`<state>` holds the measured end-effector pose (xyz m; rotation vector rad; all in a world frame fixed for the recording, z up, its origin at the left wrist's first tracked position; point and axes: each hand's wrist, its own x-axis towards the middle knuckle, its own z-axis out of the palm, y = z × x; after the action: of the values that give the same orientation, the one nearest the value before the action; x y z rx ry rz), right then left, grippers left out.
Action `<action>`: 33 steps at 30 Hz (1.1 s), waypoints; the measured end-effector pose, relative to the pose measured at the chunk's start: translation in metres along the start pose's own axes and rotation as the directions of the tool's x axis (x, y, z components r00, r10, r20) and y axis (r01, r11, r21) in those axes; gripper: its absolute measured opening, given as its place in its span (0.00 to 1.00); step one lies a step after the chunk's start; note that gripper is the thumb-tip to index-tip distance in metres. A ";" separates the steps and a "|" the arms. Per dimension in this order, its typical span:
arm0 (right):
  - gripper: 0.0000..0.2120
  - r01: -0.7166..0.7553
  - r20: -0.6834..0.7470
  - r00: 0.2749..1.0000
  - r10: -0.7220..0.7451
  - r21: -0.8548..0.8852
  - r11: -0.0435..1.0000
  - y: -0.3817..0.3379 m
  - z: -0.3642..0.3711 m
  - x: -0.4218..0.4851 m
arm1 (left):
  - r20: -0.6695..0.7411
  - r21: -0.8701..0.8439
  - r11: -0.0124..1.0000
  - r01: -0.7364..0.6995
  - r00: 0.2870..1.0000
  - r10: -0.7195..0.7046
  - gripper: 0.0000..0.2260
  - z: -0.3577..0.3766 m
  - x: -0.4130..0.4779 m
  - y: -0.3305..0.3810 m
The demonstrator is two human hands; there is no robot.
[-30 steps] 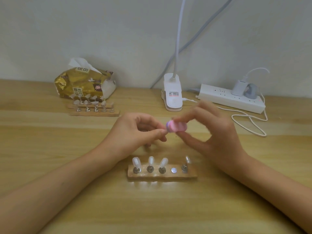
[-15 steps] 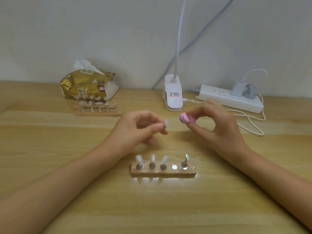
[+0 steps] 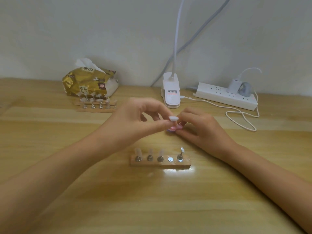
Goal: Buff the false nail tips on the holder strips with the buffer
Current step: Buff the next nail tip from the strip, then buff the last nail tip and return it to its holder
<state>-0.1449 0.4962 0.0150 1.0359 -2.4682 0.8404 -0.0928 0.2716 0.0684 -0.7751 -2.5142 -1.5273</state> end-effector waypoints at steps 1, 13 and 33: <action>0.04 0.008 0.005 1.000 -0.008 -0.002 1.000 0.000 -0.001 0.000 | 0.011 0.069 0.996 -0.050 0.999 0.049 0.10 0.003 -0.003 0.003; 0.05 0.001 0.040 0.999 0.000 -0.032 0.999 0.002 0.000 0.000 | 0.109 0.258 0.966 -0.032 0.994 0.004 0.17 0.030 -0.028 -0.006; 0.07 -0.015 0.053 0.998 0.017 -0.035 0.999 0.002 0.002 0.001 | 0.056 0.634 0.739 -0.229 0.966 0.252 0.02 0.046 -0.027 -0.002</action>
<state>-0.1470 0.4958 0.0129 1.0409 -2.5290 0.7822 -0.0621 0.3001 0.0345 -0.8852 -2.5156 -0.5184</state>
